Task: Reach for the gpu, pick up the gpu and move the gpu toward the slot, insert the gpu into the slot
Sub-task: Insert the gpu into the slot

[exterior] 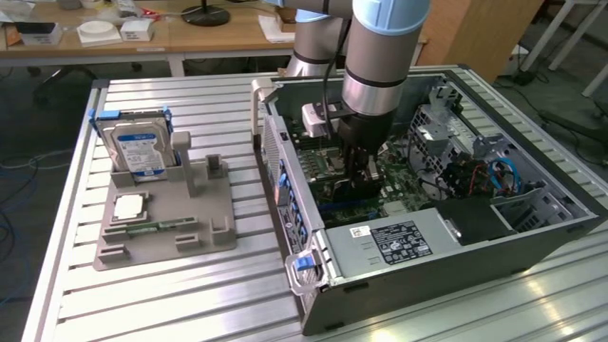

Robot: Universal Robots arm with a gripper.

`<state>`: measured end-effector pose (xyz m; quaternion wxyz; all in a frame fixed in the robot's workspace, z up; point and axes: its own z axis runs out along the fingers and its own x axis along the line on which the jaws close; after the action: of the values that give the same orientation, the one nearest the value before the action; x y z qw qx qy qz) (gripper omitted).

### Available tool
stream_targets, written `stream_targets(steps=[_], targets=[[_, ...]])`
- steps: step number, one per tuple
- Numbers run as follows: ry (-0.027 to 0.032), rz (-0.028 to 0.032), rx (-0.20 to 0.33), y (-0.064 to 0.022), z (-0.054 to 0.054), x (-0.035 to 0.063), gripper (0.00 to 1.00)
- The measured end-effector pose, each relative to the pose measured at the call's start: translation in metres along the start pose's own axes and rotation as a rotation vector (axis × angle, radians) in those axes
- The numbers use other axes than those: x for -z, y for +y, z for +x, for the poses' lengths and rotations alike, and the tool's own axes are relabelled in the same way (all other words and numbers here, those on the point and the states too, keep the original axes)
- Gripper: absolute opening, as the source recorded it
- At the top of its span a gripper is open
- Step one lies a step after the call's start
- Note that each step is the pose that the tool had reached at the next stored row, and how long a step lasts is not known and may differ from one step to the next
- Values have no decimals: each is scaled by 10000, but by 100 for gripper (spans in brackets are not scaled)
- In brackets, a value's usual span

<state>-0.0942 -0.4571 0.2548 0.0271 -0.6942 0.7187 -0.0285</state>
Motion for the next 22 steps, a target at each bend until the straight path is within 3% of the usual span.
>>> stream_targets(steps=[22], targets=[[-12, 0, 131, 1, 0, -9, 26]])
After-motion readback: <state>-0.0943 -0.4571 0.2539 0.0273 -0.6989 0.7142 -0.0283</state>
